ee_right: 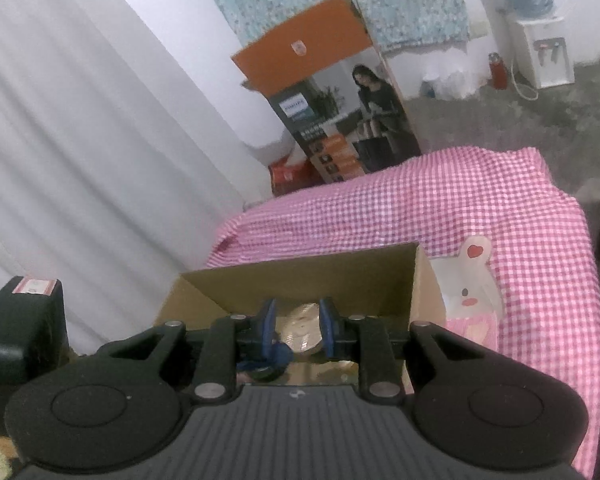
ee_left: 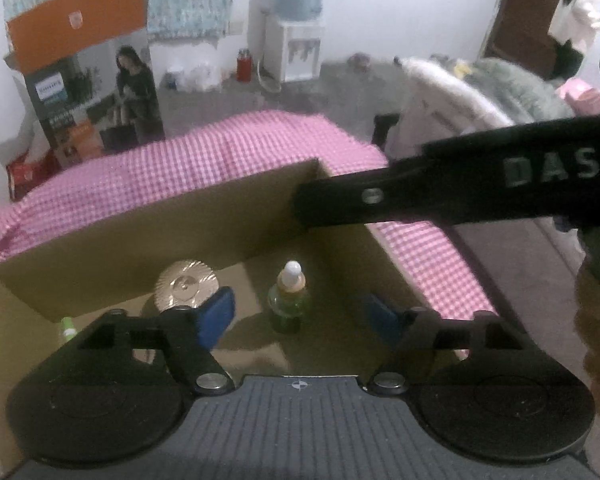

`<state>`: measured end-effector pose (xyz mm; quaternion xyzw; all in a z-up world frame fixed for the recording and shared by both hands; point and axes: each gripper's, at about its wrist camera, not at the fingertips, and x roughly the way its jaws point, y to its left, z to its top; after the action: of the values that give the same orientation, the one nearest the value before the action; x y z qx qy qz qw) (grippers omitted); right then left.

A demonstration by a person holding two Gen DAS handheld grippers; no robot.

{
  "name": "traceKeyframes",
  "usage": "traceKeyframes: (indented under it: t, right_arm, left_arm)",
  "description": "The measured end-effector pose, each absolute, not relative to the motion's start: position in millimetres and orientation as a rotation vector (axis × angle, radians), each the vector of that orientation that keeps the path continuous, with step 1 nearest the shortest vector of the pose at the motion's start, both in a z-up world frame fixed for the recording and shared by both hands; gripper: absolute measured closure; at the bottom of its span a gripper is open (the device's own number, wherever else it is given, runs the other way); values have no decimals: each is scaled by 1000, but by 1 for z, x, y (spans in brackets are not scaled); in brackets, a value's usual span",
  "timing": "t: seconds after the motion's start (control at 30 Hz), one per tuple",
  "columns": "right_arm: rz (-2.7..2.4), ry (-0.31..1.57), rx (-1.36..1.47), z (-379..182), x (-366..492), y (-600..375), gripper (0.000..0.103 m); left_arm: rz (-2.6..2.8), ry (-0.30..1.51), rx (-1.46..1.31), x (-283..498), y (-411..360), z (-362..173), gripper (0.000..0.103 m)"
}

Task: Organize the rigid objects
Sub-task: 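Carry the dropper bottle into the box and open the right gripper, then move the right gripper to the large white jar and grasp it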

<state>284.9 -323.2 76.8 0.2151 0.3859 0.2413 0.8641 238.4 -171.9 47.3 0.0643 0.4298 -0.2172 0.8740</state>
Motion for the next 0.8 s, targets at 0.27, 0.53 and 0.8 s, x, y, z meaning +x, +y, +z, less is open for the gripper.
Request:
traceKeyframes:
  t: [0.27,0.53,0.8]
  right_arm:
    - [533,712,484,102,201,-326,50]
    - [576,666,554,97,129,-308,36]
    - [643,714,566,72,98,-261,25]
  left_arm:
    - [-461,799,100,161,-135,74,11]
    - [-427,714,101,91,-92,81,5]
    - [-315,666,95,51,-48,65,3]
